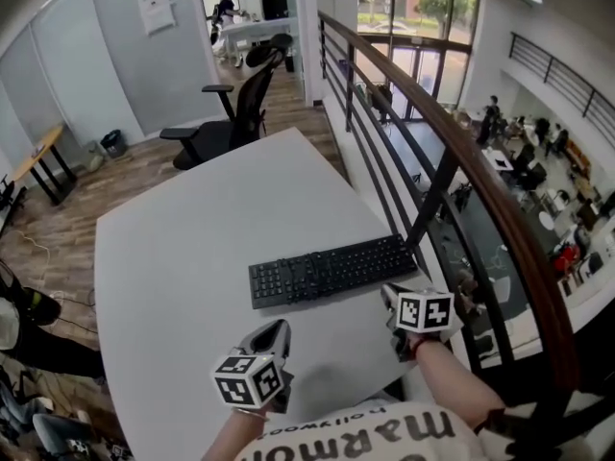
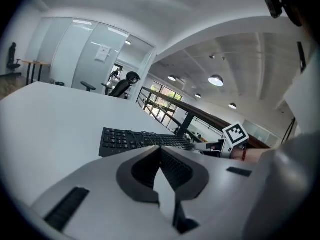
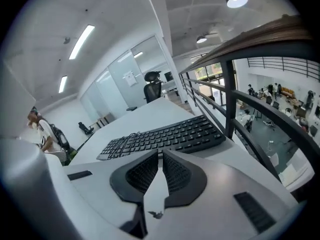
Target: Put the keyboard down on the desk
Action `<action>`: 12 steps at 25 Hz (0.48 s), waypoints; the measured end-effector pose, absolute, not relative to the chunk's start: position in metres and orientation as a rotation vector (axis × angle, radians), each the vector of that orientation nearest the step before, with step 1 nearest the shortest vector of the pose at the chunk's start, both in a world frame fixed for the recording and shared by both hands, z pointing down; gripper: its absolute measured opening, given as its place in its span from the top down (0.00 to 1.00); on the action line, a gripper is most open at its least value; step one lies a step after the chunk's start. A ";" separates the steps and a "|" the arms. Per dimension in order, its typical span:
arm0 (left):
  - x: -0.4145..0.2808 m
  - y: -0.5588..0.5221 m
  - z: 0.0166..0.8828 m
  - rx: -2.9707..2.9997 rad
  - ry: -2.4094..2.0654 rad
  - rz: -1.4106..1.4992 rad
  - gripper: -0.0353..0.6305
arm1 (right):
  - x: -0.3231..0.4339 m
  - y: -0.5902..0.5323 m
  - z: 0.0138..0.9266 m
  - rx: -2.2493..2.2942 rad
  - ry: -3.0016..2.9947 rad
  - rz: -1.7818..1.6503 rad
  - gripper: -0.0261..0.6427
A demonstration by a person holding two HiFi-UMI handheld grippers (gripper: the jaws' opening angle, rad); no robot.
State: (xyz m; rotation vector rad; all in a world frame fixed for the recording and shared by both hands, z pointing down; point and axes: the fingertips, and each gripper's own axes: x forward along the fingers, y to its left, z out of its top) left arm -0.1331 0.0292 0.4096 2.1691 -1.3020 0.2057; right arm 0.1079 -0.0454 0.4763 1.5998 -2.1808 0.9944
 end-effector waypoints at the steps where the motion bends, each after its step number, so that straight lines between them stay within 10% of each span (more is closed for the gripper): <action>1: -0.130 0.035 0.411 2.182 -1.293 0.226 0.94 | 0.103 -0.038 0.473 1.577 -2.202 0.982 0.88; 12: -0.091 0.057 0.402 2.319 -1.176 0.194 0.94 | 0.097 -0.008 0.432 1.469 -2.371 0.838 0.91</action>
